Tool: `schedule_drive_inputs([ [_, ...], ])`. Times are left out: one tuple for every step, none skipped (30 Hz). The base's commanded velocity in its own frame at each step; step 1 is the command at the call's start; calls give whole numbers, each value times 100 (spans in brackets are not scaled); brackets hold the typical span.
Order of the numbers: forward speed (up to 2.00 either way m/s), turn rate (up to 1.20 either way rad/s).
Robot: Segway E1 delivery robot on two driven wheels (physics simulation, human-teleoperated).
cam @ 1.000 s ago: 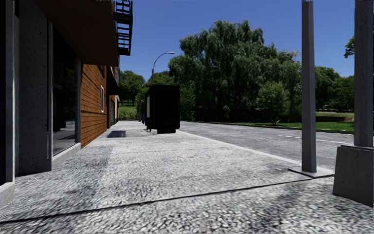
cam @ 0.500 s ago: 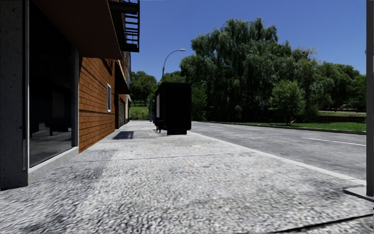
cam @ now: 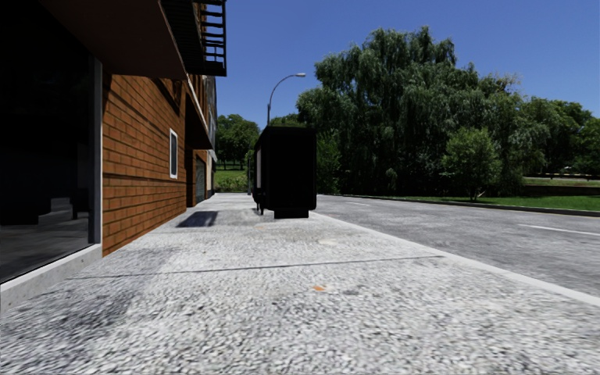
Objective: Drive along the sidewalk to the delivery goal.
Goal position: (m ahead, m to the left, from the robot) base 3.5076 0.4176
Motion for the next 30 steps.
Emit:
schedule_drive_inputs([
  [143,0],
  [143,0],
  [143,0],
  [143,0],
  [143,0],
  [143,0],
  [143,0],
  [143,0],
  [143,0],
  [143,0],
  [143,0],
  [143,0],
  [143,76],
  [143,76],
  [143,120],
  [143,120],
  [143,120],
  [143,120],
  [143,120],
  [143,120],
  [143,112],
  [143,39],
  [143,27],
  [143,18],
  [143,9],
  [143,2],
  [143,1],
  [143,1],
  [143,0],
  [143,0],
])
